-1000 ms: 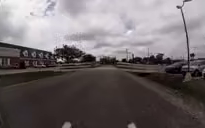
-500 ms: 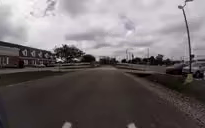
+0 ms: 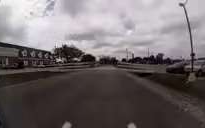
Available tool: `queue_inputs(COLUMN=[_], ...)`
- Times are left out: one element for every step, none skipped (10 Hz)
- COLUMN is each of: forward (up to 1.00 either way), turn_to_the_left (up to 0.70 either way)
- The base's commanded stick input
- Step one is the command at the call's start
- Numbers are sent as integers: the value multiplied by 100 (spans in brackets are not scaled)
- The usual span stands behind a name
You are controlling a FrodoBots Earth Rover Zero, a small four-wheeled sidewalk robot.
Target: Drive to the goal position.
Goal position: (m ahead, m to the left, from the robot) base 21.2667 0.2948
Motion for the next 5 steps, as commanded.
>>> queue_inputs(forward=[60,60,60,60,60], turn_to_the_left=[0,0,0,0,0])
